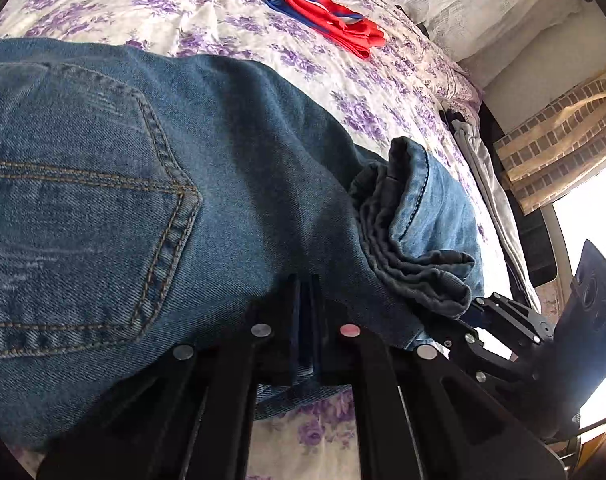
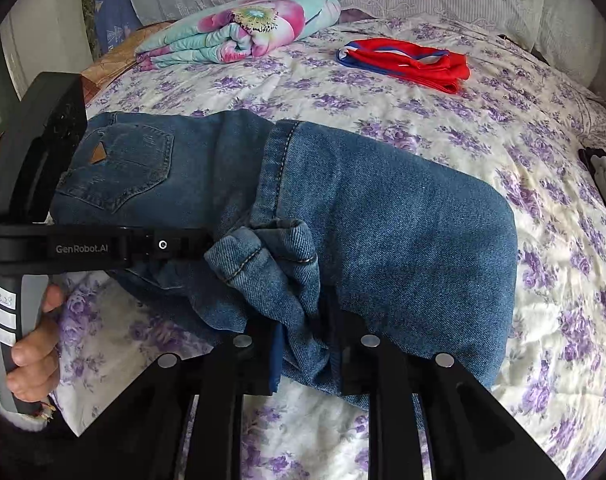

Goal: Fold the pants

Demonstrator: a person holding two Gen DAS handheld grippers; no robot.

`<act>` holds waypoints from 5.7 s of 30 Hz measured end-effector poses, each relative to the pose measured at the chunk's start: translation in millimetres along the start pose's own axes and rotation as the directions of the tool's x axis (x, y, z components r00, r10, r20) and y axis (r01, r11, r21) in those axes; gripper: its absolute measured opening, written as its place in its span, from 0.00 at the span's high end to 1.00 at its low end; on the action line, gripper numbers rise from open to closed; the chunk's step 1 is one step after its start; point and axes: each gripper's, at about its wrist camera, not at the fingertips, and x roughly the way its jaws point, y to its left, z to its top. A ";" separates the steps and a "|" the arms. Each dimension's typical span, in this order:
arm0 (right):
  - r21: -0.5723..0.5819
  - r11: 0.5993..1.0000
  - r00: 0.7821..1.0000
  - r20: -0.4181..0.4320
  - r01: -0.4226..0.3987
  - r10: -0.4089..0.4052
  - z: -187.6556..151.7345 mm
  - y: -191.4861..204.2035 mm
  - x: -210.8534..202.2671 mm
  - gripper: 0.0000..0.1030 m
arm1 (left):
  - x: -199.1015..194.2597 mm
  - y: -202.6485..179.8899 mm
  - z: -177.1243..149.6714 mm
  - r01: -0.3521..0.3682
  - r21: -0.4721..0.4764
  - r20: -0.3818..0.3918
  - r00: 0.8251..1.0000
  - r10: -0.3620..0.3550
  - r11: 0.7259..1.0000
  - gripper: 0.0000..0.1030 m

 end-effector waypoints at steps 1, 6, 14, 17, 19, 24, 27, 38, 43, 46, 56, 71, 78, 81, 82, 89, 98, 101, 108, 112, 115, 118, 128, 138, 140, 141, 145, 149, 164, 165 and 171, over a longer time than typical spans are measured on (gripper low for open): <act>0.002 1.000 1.000 -0.011 -0.017 0.017 1.7 2.1 -5.6 0.57 | 0.3 -1.6 -0.1 -0.005 0.009 0.004 1.000 0.005 1.000 0.95; 0.059 0.980 0.981 0.061 -0.188 0.185 12.3 1.0 -51.8 0.32 | 0.5 1.3 -1.4 0.024 0.005 0.014 1.000 -0.024 1.000 0.95; 0.092 0.993 0.994 -0.076 -0.069 0.076 15.8 -2.9 22.3 0.98 | -2.2 3.0 -5.9 0.023 0.010 0.016 1.000 -0.023 1.000 0.95; 0.153 0.984 0.989 -0.100 -0.089 0.105 27.8 -7.2 16.6 0.97 | -2.0 2.3 -6.1 0.022 0.016 0.021 1.000 -0.023 1.000 0.95; 0.178 0.972 0.985 -0.044 -0.154 0.164 41.1 -9.1 -0.3 0.95 | -2.1 3.4 -5.9 0.028 0.014 0.021 0.999 -0.029 0.999 0.95; 0.157 0.986 0.998 0.041 -0.056 0.050 73.2 -8.4 -1.7 0.94 | -3.1 5.2 -8.2 0.028 0.013 0.022 0.999 -0.028 1.000 0.95; 0.215 0.976 0.998 -0.054 -0.010 0.022 75.9 -24.8 56.9 0.95 | -3.3 4.3 -6.9 0.023 0.016 0.017 1.000 -0.024 1.000 0.95; 0.293 0.937 0.974 0.175 -0.190 0.142 37.3 -25.2 -25.1 0.56 | -115.1 16.1 -37.2 0.112 0.036 0.191 0.975 -0.116 0.993 0.26; 0.248 0.950 0.960 0.251 -0.190 0.126 0.4 -10.2 -66.3 0.44 | -208.5 64.3 -49.9 -0.030 -0.128 0.424 0.902 0.082 0.991 0.15; 0.259 0.937 0.950 0.265 -0.235 0.165 -13.7 -11.5 -72.0 0.44 | -215.5 109.5 -41.5 -0.076 -0.293 0.399 0.896 0.194 0.953 0.15; 0.330 0.922 0.965 0.227 -0.203 0.132 -48.7 -26.8 -71.7 0.44 | -141.4 178.9 3.4 -0.034 -0.444 0.264 0.950 0.167 0.896 0.15; 0.185 0.971 0.977 0.178 -0.152 0.119 11.6 26.3 -11.6 0.55 | -184.3 66.1 -7.7 -0.304 -0.171 0.420 0.838 0.348 0.937 0.64; 0.104 0.988 0.976 0.200 -0.110 0.088 17.4 33.7 -18.5 0.95 | -180.6 96.7 6.3 -0.214 -0.213 0.374 0.884 0.281 0.953 0.64; 0.101 0.983 0.972 0.194 -0.156 0.134 25.0 35.1 -25.4 0.94 | -177.8 109.8 10.0 -0.177 -0.233 0.362 0.897 0.254 0.956 0.64; 0.094 0.983 0.976 0.165 -0.157 0.140 27.3 37.2 -18.8 0.94 | -177.6 114.4 11.3 -0.160 -0.240 0.360 0.901 0.241 0.957 0.64; 0.052 0.997 0.997 -0.044 -0.062 0.064 -4.8 64.8 28.3 1.00 | -172.3 142.5 13.5 -0.086 -0.286 0.345 0.920 0.186 0.954 0.64; 0.048 0.990 0.991 0.007 -0.133 0.133 55.7 63.7 -3.3 0.95 | -171.7 157.9 9.1 -0.038 -0.312 0.340 0.929 0.148 0.949 0.64; 0.089 0.993 0.996 -0.020 -0.083 0.085 85.3 52.6 35.4 0.96 | -174.2 157.8 6.6 -0.032 -0.311 0.342 0.929 0.143 0.950 0.64; 0.150 0.985 0.990 -0.099 -0.087 0.103 90.5 42.2 85.7 0.98 | -177.5 160.5 5.4 -0.034 -0.298 0.333 0.933 0.137 0.954 0.64; 0.096 0.987 0.984 -0.109 -0.129 0.139 69.4 56.1 64.8 0.95 | -178.0 161.1 6.6 -0.035 -0.300 0.330 0.934 0.139 0.953 0.64; 0.048 0.988 0.982 -0.120 -0.144 0.149 48.4 73.3 56.3 0.95 | -181.1 151.4 8.5 -0.057 -0.283 0.336 0.929 0.155 0.958 0.64; 0.006 0.993 0.989 -0.092 -0.114 0.114 41.7 83.1 52.9 0.95 | -187.4 125.3 11.1 -0.125 -0.226 0.361 0.910 0.202 0.966 0.64; 0.209 0.935 0.952 -0.045 -0.288 0.304 67.0 49.7 67.4 0.96 | -201.3 25.6 19.9 -0.315 -0.066 0.394 0.864 0.315 0.947 0.64; 0.422 0.889 0.938 0.347 -0.178 0.023 -37.0 -104.1 -116.2 0.72 | -148.2 -130.1 15.1 -0.441 0.243 0.438 0.844 0.308 0.864 0.62; 0.490 0.860 0.936 0.350 -0.143 -0.044 -65.9 -123.1 -128.1 0.72 | -116.2 -161.5 12.0 -0.356 0.330 0.380 0.898 0.222 0.874 0.62; 0.513 0.848 0.937 0.345 -0.135 -0.059 -76.3 -130.8 -128.5 0.72 | -93.7 -176.2 10.0 -0.293 0.381 0.314 0.933 0.175 0.877 0.62; 0.573 0.808 0.952 0.303 -0.139 -0.051 -104.1 -147.3 -114.4 0.72 | 32.6 -198.2 9.7 -0.142 0.471 -0.008 0.986 0.166 0.871 0.84; 0.575 0.807 0.955 0.292 -0.137 -0.046 -110.4 -152.2 -110.1 0.70 | 46.6 -188.5 12.0 -0.111 0.462 -0.011 0.991 0.130 0.880 0.83; 0.586 0.666 0.884 0.247 -0.462 0.396 -36.2 -137.7 -31.0 0.46 | -57.3 -104.3 32.1 -0.180 0.272 0.135 0.980 0.148 0.945 0.50; 0.591 0.662 0.885 0.246 -0.460 0.395 -35.2 -136.2 -29.1 0.46 | -52.5 -98.4 29.5 -0.175 0.271 0.121 0.982 0.147 0.947 0.50; 0.619 0.638 0.882 0.226 -0.458 0.413 -17.5 -137.5 -11.7 0.35 | -31.7 -72.1 23.6 -0.101 0.245 0.053 0.994 0.091 0.964 0.49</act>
